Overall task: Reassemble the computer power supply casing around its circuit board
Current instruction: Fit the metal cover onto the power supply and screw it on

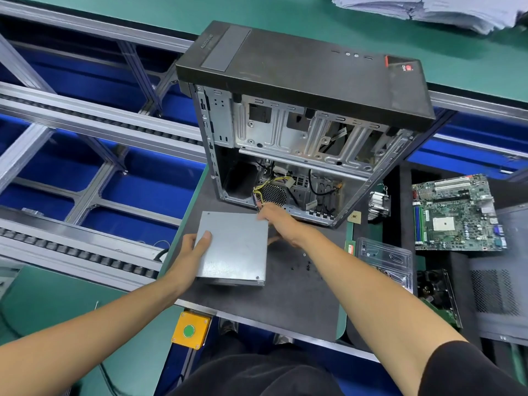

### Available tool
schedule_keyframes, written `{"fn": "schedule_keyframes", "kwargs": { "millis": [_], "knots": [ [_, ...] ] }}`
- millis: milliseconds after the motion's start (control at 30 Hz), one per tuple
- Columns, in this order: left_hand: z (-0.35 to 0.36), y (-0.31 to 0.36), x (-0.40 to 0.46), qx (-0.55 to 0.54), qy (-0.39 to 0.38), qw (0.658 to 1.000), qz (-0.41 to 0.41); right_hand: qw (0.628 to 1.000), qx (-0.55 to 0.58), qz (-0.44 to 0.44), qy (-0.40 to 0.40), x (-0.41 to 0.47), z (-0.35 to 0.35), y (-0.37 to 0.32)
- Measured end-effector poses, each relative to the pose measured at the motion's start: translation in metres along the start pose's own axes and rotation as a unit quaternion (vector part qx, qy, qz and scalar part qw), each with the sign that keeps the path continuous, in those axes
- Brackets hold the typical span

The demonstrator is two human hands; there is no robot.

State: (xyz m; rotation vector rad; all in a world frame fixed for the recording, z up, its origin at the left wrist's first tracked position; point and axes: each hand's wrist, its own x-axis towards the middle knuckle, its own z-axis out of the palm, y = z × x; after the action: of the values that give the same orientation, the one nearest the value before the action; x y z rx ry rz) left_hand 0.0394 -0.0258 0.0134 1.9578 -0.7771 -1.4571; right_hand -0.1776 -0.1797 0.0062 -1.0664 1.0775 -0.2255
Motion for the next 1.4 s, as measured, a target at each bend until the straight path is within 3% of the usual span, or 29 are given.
{"fn": "schedule_keyframes", "kwargs": {
  "millis": [367, 1033, 1400],
  "knots": [
    [-0.001, -0.001, 0.003, 0.055, 0.028, 0.998, -0.021, 0.999, -0.039, -0.027, 0.013, -0.005, 0.004, 0.003],
    [-0.004, 0.008, 0.005, 0.0, -0.015, 0.999, -0.044, 0.995, -0.094, -0.017, 0.003, 0.0, 0.0, 0.003],
    [0.006, 0.01, -0.005, 0.003, 0.036, 0.999, -0.025, 0.998, -0.065, -0.016, -0.015, -0.006, -0.007, 0.0]
  ]
}}
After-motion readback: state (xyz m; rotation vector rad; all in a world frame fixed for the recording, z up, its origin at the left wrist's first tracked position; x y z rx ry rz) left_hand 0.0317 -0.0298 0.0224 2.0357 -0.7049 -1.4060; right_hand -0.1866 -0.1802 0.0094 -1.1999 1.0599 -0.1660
